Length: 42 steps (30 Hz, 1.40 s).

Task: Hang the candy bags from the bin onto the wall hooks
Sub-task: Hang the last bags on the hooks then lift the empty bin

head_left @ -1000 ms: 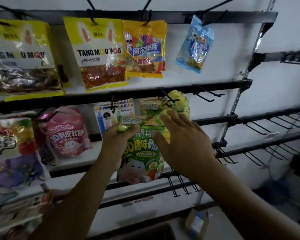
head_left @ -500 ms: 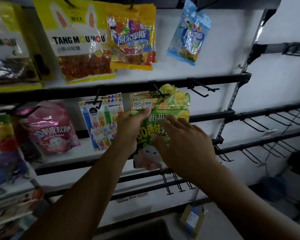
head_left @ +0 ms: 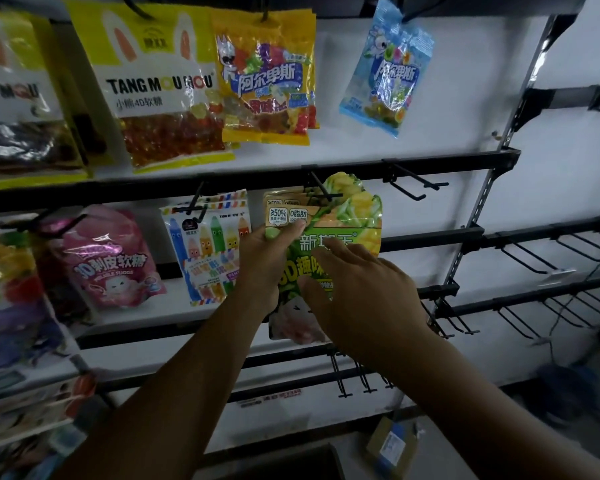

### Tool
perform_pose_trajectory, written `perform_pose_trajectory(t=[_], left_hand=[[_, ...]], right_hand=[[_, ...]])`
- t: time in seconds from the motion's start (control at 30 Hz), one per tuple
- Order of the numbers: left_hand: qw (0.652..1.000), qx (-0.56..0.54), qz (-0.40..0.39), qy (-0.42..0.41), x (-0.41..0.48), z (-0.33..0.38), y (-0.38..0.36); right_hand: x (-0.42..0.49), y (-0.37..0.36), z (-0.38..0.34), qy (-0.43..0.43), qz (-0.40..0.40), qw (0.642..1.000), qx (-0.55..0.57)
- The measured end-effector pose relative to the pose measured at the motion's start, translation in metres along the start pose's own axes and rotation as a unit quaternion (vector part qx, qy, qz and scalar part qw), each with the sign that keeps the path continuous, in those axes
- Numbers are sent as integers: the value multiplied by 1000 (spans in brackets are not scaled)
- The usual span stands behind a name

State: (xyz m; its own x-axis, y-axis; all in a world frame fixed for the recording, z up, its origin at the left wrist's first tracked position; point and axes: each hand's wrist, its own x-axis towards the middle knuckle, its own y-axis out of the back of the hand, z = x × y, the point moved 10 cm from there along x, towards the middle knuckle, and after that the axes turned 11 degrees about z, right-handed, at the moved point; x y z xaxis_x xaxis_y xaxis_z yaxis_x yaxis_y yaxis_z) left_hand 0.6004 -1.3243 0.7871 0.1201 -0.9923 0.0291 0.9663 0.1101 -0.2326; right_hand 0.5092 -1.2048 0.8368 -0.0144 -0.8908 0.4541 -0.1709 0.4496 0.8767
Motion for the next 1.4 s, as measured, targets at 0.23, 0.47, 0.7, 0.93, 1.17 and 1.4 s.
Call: perform_pose_trajectory(t=[0.23, 0.47, 0.7, 0.93, 1.17, 1.4], left_hand=[[999, -42, 20, 23, 1, 0, -1], [998, -46, 41, 27, 0, -2, -1], [998, -41, 31, 20, 5, -10, -2], [997, -72, 22, 28, 1, -12, -7], [996, -53, 67, 13, 6, -13, 2], [995, -9, 96, -9, 14, -13, 3]], right_hand=[[0, 2, 0, 10, 17, 1000, 17], [2, 4, 5, 17, 21, 999, 17], [1, -2, 14, 13, 7, 1000, 4], [-1, 1, 18, 16, 22, 1000, 9], [-1, 1, 19, 23, 22, 999, 14], [2, -2, 22, 22, 28, 999, 10]])
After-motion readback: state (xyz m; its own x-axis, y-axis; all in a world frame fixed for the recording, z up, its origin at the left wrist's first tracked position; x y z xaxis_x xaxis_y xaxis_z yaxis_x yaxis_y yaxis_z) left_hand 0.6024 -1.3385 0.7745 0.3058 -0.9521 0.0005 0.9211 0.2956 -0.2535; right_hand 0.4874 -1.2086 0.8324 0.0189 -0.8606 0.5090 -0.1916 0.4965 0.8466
